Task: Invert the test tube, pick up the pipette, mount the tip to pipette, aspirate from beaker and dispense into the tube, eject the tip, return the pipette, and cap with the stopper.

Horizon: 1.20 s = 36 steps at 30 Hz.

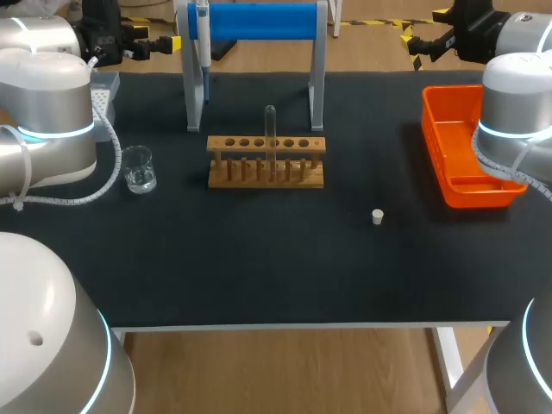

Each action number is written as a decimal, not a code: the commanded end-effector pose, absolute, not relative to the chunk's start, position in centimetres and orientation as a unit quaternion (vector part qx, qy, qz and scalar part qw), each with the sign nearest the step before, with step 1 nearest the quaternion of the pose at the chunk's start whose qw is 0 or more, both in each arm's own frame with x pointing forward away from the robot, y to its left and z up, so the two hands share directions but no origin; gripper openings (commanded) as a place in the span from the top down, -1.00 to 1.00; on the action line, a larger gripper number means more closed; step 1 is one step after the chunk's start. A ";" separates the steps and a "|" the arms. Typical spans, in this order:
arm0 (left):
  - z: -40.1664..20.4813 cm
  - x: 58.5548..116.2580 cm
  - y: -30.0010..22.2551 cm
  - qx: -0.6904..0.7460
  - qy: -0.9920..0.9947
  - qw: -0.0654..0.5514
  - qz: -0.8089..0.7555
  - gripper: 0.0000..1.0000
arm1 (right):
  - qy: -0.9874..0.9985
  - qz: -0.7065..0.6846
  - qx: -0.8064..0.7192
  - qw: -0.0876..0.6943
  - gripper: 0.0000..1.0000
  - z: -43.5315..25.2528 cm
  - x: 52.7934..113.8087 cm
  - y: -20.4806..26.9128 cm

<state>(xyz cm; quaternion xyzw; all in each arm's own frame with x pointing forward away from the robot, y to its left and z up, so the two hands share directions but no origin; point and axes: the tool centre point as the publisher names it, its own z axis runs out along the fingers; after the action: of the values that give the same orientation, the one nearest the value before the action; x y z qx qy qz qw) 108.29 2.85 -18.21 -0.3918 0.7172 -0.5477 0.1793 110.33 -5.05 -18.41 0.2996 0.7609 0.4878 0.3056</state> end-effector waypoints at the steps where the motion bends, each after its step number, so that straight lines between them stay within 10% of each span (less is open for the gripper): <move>1: -18.2 108.3 2.9 -0.391 0.717 0.179 -0.548 -1.00 | 0.761 0.488 0.300 0.306 -1.00 -18.4 110.3 -5.1; 36: -18.2 108.3 2.9 -0.391 0.717 0.179 -0.548 -1.00 | 0.788 0.550 0.176 0.214 -1.00 -19.1 99.4 0.9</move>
<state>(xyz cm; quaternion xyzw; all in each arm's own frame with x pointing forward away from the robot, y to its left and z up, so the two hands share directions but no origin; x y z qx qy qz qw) 108.30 2.85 -18.21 -0.3919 0.7172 -0.5476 0.1793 101.52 1.72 -18.92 0.1772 0.7884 0.5493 0.2130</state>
